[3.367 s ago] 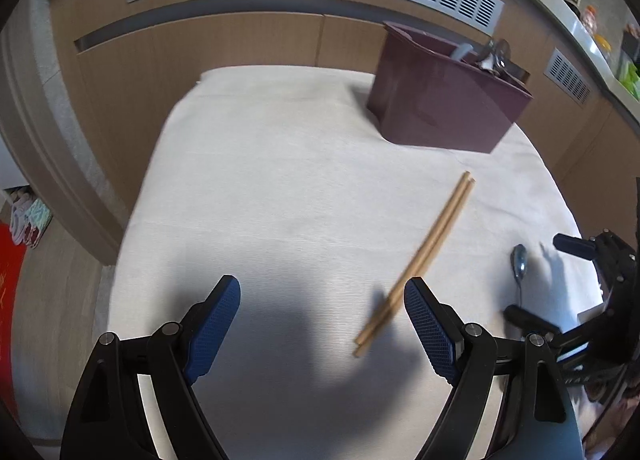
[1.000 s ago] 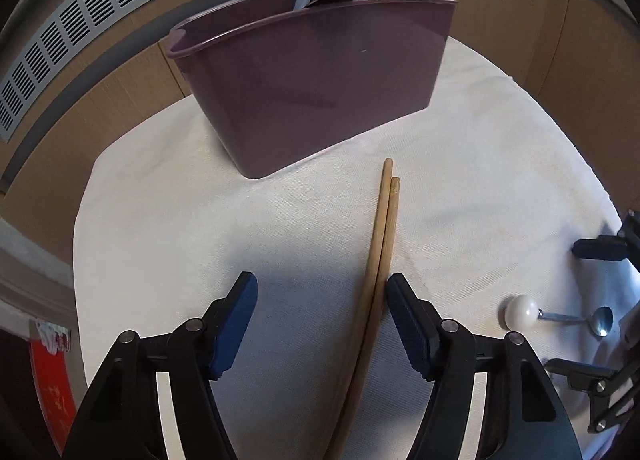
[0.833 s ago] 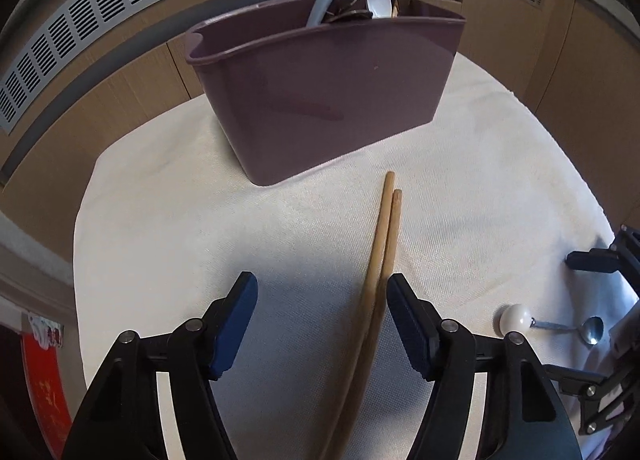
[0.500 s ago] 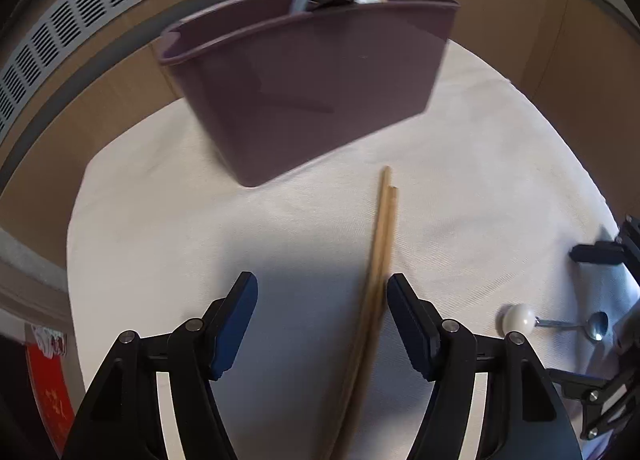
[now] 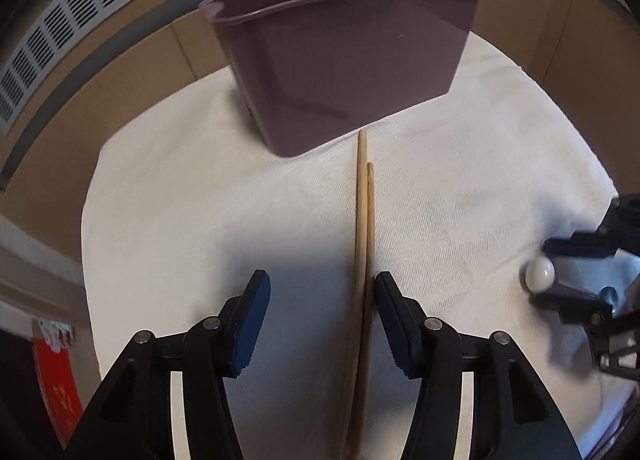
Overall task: Organize utensils
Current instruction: 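Close the right gripper on the spoon handle while the left moves over the chopsticks, then grasp one wooden chopstick with the left gripper, then lift the chopstick into the caddy with the left gripper while the right drops the spoon in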
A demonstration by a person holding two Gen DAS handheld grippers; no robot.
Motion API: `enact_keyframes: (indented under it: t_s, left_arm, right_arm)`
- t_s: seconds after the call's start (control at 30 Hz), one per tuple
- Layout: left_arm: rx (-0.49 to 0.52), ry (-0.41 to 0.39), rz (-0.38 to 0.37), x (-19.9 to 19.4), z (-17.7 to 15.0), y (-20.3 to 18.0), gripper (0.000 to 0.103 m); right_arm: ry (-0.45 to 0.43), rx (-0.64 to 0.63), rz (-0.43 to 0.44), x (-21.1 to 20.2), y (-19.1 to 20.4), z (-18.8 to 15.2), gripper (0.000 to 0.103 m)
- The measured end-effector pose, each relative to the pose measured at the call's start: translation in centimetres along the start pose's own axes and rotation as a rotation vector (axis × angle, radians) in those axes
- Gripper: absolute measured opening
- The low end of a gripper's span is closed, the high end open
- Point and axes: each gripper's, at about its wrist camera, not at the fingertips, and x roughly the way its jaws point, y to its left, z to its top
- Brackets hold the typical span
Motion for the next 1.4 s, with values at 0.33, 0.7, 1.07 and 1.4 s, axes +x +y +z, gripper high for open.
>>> enact_keyframes:
  t_s: [0.33,0.7,1.07,1.4]
  left_arm:
    - [-0.046,-0.056,-0.147,-3.2,-0.4,-0.5,0.039]
    - [-0.056,0.036,-0.224,-0.3,0.3,-2.9,0.035]
    - [0.097,0.095,-0.138,1.4,3.4,-5.5,0.027]
    - [0.018,0.047,-0.128,1.0,3.2,-5.9,0.006]
  right_arm:
    - [-0.023,0.160,-0.005,-1.2,-4.0,-2.4,0.018]
    - [-0.048,0.203,0.010,-1.3,-4.8,-3.1,0.018]
    - [-0.029,0.170,-0.013,-1.3,-4.3,-3.0,0.018]
    - [0.016,0.122,-0.028,-0.1,-4.4,-0.6,0.020]
